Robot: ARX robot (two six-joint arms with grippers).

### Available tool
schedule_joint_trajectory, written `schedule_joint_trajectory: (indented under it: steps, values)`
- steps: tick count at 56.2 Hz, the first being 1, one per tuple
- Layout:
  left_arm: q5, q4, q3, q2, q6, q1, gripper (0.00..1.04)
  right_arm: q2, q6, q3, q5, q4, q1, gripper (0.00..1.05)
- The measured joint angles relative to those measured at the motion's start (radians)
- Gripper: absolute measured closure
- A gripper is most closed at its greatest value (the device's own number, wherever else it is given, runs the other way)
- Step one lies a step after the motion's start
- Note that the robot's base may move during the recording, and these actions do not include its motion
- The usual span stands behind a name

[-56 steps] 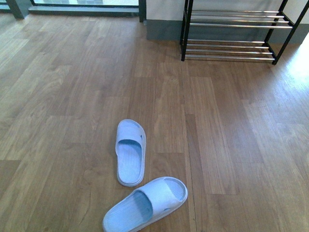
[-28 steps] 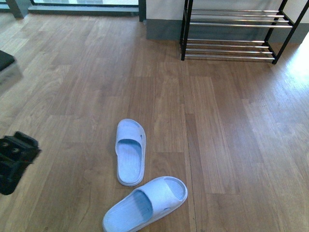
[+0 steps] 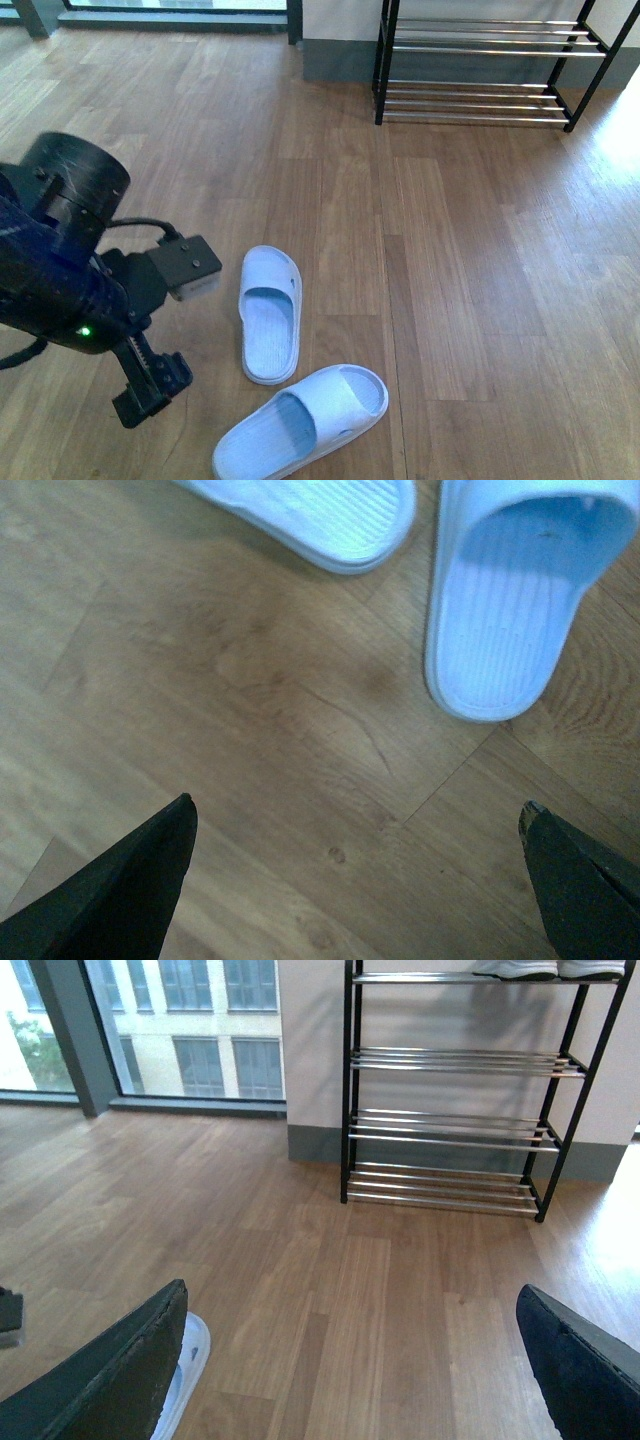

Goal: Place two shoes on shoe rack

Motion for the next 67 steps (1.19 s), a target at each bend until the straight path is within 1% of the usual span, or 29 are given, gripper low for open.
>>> schedule_joint_trajectory:
  steps: [8, 17, 29, 36, 45, 53, 61, 65, 67]
  values:
    - [0.129, -0.021, 0.069, 0.107, 0.076, -0.011, 0.09, 0.0, 0.0, 0.0, 0.0, 0.0, 0.0, 0.09]
    - [0.175, -0.01, 0.155, 0.186, 0.156, -0.026, 0.09, 0.0, 0.0, 0.0, 0.0, 0.0, 0.0, 0.09]
    - [0.166, -0.042, 0.268, 0.307, 0.28, -0.028, 0.09, 0.0, 0.0, 0.0, 0.0, 0.0, 0.0, 0.09]
    - [0.154, -0.076, 0.377, 0.404, 0.36, -0.032, 0.09, 0.0, 0.0, 0.0, 0.0, 0.0, 0.0, 0.09]
    - [0.078, -0.104, 0.507, 0.507, 0.489, -0.029, 0.09, 0.0, 0.0, 0.0, 0.0, 0.0, 0.0, 0.09]
    - [0.046, -0.12, 0.593, 0.571, 0.573, -0.021, 0.09, 0.0, 0.0, 0.0, 0.0, 0.0, 0.0, 0.09]
    - [0.118, -0.185, 0.676, 0.583, 0.546, -0.037, 0.09, 0.0, 0.0, 0.0, 0.0, 0.0, 0.0, 0.09]
    - [0.168, -0.191, 0.702, 0.577, 0.51, -0.068, 0.09, 0.0, 0.0, 0.0, 0.0, 0.0, 0.0, 0.09]
    - [0.205, -0.187, 0.707, 0.575, 0.478, -0.097, 0.09, 0.0, 0.0, 0.0, 0.0, 0.0, 0.0, 0.09]
